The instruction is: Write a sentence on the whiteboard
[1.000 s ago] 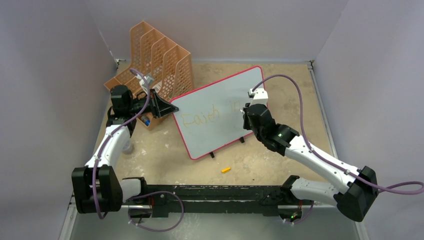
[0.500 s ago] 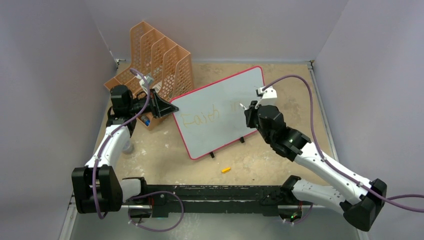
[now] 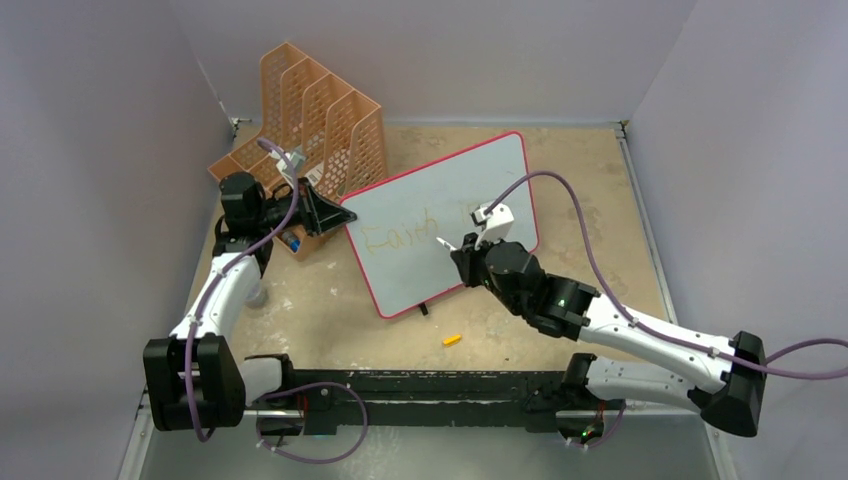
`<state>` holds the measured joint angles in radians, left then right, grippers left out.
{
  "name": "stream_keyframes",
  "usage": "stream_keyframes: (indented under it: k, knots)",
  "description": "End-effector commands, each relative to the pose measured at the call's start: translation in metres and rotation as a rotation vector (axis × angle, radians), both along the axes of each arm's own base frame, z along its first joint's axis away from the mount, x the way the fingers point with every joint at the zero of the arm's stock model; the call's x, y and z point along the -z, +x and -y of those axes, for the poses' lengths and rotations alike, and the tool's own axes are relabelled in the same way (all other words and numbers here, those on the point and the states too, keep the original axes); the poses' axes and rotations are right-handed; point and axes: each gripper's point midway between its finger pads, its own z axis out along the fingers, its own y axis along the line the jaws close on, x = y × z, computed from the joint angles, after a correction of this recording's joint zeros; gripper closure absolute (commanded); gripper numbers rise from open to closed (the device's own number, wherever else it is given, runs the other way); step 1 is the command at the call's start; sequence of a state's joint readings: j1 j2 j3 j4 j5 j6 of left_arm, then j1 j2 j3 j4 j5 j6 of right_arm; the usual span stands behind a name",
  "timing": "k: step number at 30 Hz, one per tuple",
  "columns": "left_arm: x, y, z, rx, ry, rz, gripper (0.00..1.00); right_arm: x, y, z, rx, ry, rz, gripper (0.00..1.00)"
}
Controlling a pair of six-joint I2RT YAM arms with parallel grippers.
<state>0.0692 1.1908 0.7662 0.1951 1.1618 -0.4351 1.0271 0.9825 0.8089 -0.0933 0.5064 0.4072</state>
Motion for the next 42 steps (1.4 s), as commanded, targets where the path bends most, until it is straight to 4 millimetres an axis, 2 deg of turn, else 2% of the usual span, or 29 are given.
stream_keyframes:
  k: [1,19,33,42]
  knots:
    - [-0.018,0.016,-0.01,-0.087,0.046,0.169,1.0,-0.014,-0.002,-0.014,0.004,0.075,0.041,1.0]
    - [-0.018,0.021,-0.018,-0.182,0.054,0.159,1.0,-0.004,-0.028,-0.049,-0.084,0.095,0.055,1.0]
    - [-0.018,0.017,-0.017,-0.186,0.052,0.159,1.0,0.004,-0.043,-0.06,-0.114,0.105,0.046,1.0]
    - [-0.009,0.019,-0.017,-0.19,0.041,0.131,1.0,0.005,-0.046,-0.062,-0.112,0.108,0.046,1.0]
